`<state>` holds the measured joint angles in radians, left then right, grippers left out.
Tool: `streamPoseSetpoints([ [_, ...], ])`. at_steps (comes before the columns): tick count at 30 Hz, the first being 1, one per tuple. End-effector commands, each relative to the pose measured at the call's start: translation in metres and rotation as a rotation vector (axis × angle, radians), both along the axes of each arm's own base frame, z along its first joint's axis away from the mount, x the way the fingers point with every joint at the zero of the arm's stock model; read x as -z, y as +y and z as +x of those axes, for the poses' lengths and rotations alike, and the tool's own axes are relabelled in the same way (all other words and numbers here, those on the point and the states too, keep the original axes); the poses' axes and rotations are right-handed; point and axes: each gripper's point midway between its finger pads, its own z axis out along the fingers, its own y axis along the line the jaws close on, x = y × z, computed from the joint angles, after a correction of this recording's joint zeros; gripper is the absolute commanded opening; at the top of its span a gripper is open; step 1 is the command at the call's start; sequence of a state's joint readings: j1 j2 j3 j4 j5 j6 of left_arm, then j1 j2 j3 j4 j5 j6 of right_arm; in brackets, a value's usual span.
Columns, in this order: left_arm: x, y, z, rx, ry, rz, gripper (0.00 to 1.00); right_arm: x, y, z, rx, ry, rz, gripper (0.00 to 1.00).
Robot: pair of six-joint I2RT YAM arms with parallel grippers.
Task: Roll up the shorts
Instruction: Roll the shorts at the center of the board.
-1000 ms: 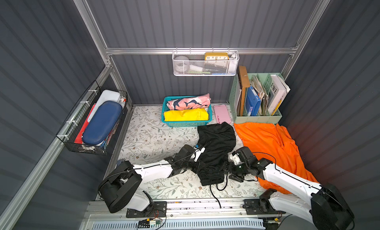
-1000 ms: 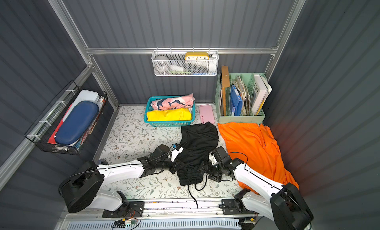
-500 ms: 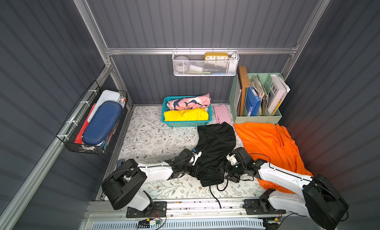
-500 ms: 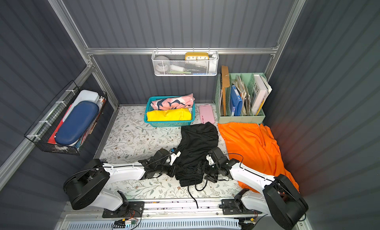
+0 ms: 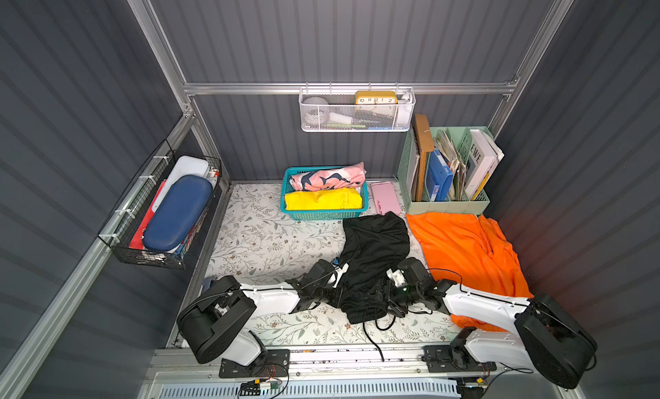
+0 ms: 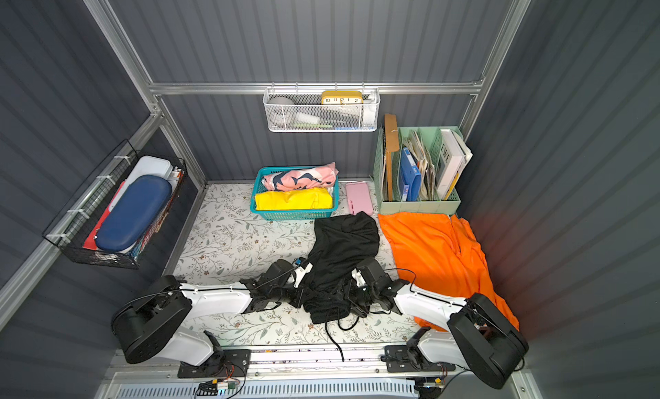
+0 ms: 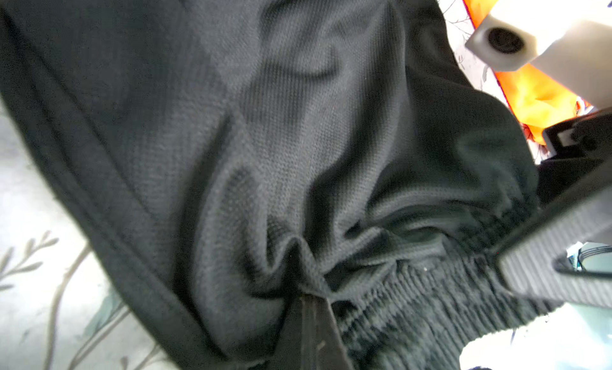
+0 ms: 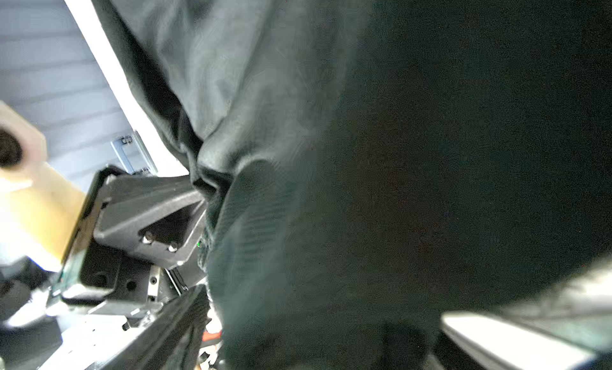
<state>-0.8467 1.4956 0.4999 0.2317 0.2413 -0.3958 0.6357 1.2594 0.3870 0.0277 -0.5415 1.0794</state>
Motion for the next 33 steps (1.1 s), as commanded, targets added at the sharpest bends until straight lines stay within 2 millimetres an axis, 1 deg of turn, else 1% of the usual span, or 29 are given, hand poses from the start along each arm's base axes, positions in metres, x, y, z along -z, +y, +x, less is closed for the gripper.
streamPoseSetpoints([
  [1,0.022,0.014,-0.012,-0.010,0.060,0.068,0.01,0.036,-0.023,-0.015,0.051,0.092,-0.131,0.75],
  [5,0.014,0.011,-0.012,-0.001,0.044,0.041,0.02,0.031,-0.018,-0.008,0.060,0.072,-0.115,0.58],
  [10,0.000,0.005,-0.009,0.019,0.005,0.005,0.03,0.024,-0.013,0.001,0.066,0.051,-0.103,0.46],
  [12,-0.004,0.003,-0.007,0.027,-0.009,0.001,0.06,0.022,-0.012,0.003,0.068,0.045,-0.101,0.40],
  [14,-0.011,0.000,-0.004,0.039,-0.032,-0.008,0.10,0.019,-0.011,0.005,0.069,0.036,-0.095,0.33],
  [15,-0.017,-0.002,-0.003,0.045,-0.048,-0.019,0.15,0.017,-0.010,0.006,0.069,0.031,-0.092,0.29],
  [16,-0.024,-0.003,0.000,0.047,-0.069,-0.030,0.23,0.015,-0.009,0.008,0.072,0.023,-0.088,0.24],
  [18,-0.039,-0.006,0.002,0.060,-0.117,-0.057,0.37,0.009,-0.008,0.012,0.075,0.007,-0.085,0.12],
  [19,-0.049,-0.008,0.003,0.075,-0.148,-0.079,0.49,0.004,-0.006,0.015,0.077,-0.005,-0.082,0.05],
  [20,-0.060,-0.010,0.003,0.101,-0.188,-0.102,0.68,-0.001,-0.004,0.019,0.079,-0.016,-0.076,0.00],
  [21,-0.069,-0.010,0.004,0.114,-0.232,-0.113,0.82,-0.005,-0.003,0.022,0.082,-0.025,-0.069,0.00],
  [22,-0.080,-0.012,0.006,0.128,-0.266,-0.123,0.94,-0.009,-0.001,0.024,0.085,-0.033,-0.066,0.00],
  [23,-0.086,-0.012,0.005,0.148,-0.286,-0.122,0.99,-0.014,0.000,0.028,0.091,-0.041,-0.061,0.00],
  [25,-0.100,-0.014,0.007,0.187,-0.343,-0.115,1.00,-0.021,0.002,0.031,0.095,-0.054,-0.058,0.00],
  [28,-0.109,-0.017,0.010,0.235,-0.409,-0.082,1.00,-0.027,0.001,0.036,0.113,-0.064,-0.055,0.00],
  [31,-0.108,-0.022,0.005,0.293,-0.500,-0.021,1.00,-0.031,0.000,0.038,0.128,-0.063,-0.042,0.00],
  [33,-0.105,-0.029,-0.004,0.342,-0.560,0.005,1.00,-0.031,-0.002,0.038,0.141,-0.058,-0.035,0.00],
])
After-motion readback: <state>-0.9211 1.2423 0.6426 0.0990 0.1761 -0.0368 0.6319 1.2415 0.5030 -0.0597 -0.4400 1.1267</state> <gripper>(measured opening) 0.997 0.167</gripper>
